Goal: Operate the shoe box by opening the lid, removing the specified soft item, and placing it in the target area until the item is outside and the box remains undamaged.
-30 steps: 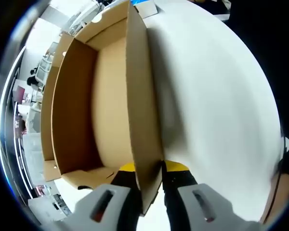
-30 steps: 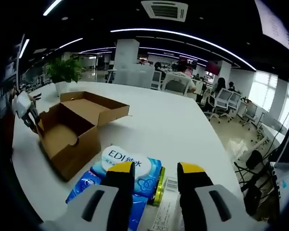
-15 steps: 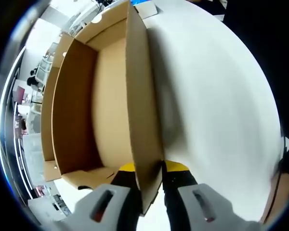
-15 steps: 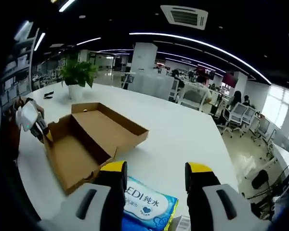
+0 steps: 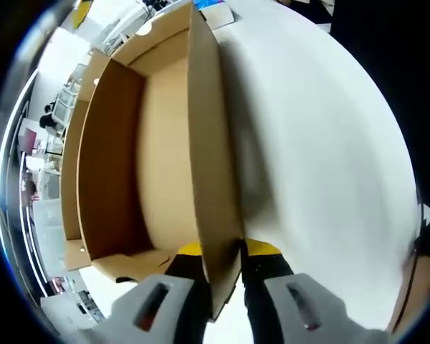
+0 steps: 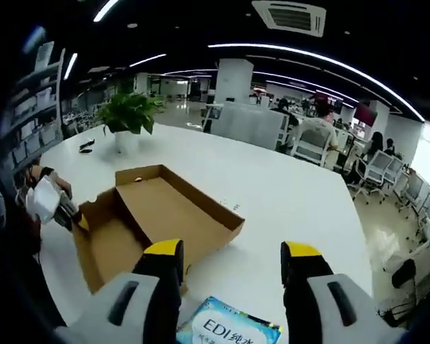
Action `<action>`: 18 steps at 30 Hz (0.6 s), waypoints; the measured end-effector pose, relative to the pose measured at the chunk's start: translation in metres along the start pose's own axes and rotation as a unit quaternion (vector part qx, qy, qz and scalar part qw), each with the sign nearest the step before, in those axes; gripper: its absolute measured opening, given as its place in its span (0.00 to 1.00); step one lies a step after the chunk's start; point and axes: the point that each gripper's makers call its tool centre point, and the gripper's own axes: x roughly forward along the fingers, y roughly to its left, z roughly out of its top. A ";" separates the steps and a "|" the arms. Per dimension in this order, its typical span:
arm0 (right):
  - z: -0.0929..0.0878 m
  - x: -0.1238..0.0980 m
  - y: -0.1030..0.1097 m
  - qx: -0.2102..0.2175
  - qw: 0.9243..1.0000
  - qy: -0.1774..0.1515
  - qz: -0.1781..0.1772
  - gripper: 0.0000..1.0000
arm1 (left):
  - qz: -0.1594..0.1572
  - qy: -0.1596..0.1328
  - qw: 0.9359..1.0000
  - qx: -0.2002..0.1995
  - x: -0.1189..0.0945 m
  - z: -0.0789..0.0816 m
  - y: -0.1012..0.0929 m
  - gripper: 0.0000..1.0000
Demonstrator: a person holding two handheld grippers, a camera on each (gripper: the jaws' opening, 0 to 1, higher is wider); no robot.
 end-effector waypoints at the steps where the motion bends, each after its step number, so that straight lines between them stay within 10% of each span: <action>1: 0.002 0.006 -0.002 0.026 1.000 0.010 -0.002 0.60 | 0.000 -0.001 1.000 0.000 0.000 0.000 0.000 0.13; 10: 0.026 0.042 0.009 0.030 0.997 0.051 0.041 0.60 | 0.000 0.000 1.000 -0.002 0.000 0.001 -0.001 0.13; 18: 0.010 0.087 0.006 0.030 0.990 0.132 0.045 0.68 | 0.000 -0.005 1.000 -0.009 -0.001 0.003 -0.002 0.13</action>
